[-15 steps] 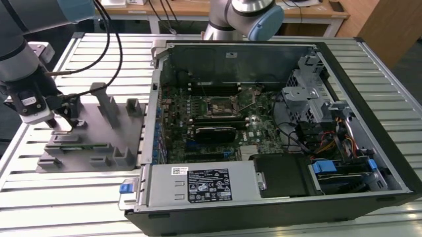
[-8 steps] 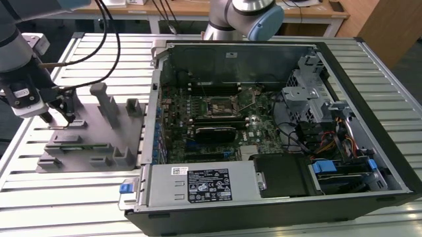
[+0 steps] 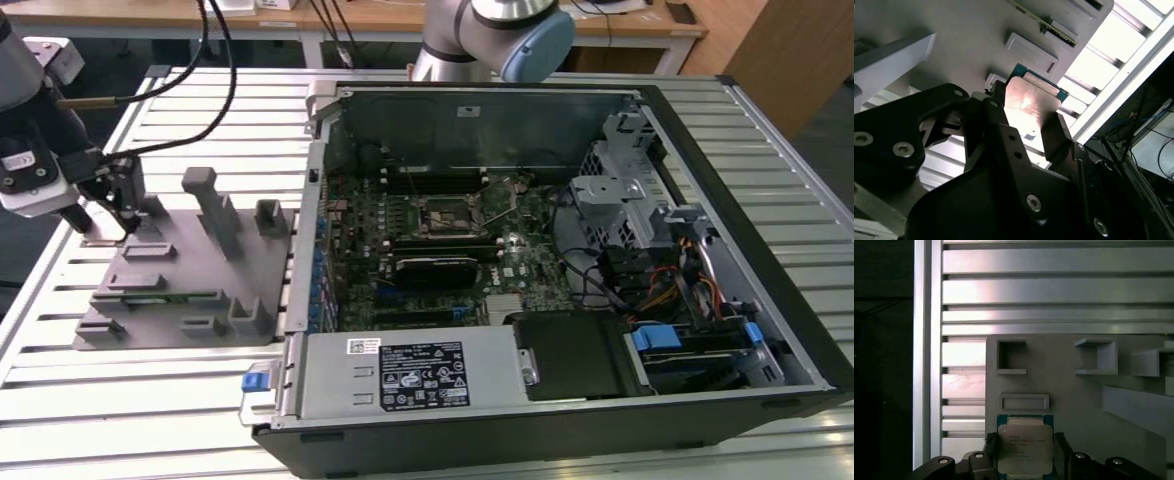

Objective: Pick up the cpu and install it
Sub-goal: 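Pick up the cpu and move it towards the insertion slot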

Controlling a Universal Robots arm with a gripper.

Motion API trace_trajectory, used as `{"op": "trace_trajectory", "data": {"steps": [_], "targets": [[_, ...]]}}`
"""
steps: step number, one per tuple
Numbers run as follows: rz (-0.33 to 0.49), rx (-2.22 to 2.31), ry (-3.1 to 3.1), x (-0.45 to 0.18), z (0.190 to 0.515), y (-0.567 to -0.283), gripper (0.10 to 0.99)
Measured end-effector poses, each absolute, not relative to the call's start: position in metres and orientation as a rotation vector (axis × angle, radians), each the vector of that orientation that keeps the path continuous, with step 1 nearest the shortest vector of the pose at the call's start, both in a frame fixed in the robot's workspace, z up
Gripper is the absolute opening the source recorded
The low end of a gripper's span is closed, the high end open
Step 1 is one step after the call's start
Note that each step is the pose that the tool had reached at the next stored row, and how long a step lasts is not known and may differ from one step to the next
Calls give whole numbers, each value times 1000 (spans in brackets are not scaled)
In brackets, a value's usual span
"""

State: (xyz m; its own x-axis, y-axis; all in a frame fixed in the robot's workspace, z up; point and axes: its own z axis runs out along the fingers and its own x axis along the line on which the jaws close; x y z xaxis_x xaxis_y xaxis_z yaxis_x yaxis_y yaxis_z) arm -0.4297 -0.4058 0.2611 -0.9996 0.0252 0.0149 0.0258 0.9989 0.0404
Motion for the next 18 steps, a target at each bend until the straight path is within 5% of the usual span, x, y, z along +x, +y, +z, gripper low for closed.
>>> {"op": "trace_trajectory", "data": {"steps": [18], "targets": [[-63,-40,-3126,-430,337,-406,533]]}}
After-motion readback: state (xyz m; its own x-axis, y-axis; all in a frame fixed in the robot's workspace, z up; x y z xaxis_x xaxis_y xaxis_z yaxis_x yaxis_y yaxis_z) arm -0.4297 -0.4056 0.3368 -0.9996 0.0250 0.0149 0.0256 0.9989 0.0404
